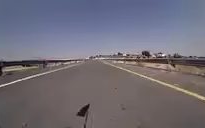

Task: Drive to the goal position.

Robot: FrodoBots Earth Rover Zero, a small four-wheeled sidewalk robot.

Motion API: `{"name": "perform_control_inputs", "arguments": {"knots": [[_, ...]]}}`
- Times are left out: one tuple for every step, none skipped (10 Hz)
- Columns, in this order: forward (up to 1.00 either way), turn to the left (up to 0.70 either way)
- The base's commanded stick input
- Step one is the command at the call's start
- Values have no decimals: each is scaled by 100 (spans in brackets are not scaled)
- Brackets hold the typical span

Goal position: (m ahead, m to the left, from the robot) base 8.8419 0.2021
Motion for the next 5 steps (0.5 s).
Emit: {"name": "perform_control_inputs", "arguments": {"knots": [[100,-1],[100,-1],[100,-1],[100,-1],[100,-1]]}}
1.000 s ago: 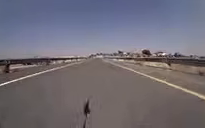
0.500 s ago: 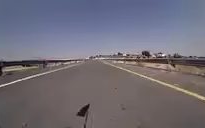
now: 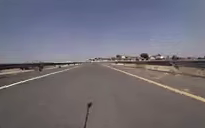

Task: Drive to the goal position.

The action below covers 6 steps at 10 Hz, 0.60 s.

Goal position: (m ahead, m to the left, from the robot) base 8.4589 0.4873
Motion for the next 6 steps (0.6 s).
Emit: {"name": "perform_control_inputs", "arguments": {"knots": [[100,-1],[100,-1],[100,-1],[100,-1],[100,-1],[100,-1]]}}
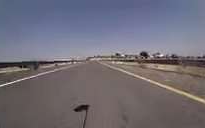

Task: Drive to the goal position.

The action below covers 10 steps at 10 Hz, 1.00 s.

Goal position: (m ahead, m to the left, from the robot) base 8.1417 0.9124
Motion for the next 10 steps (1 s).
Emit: {"name": "perform_control_inputs", "arguments": {"knots": [[100,-1],[100,-1],[100,-1],[100,-1],[100,-1],[100,-1],[100,-1],[100,-1],[100,-1],[100,-1]]}}
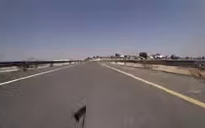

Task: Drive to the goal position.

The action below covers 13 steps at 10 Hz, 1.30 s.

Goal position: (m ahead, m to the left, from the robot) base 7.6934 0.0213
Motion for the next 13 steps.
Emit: {"name": "perform_control_inputs", "arguments": {"knots": [[100,32],[100,0],[100,-1],[100,-1],[100,-1],[100,-1],[100,-1],[100,-1],[100,-1],[100,-1],[100,-1],[100,-1],[100,-1]]}}
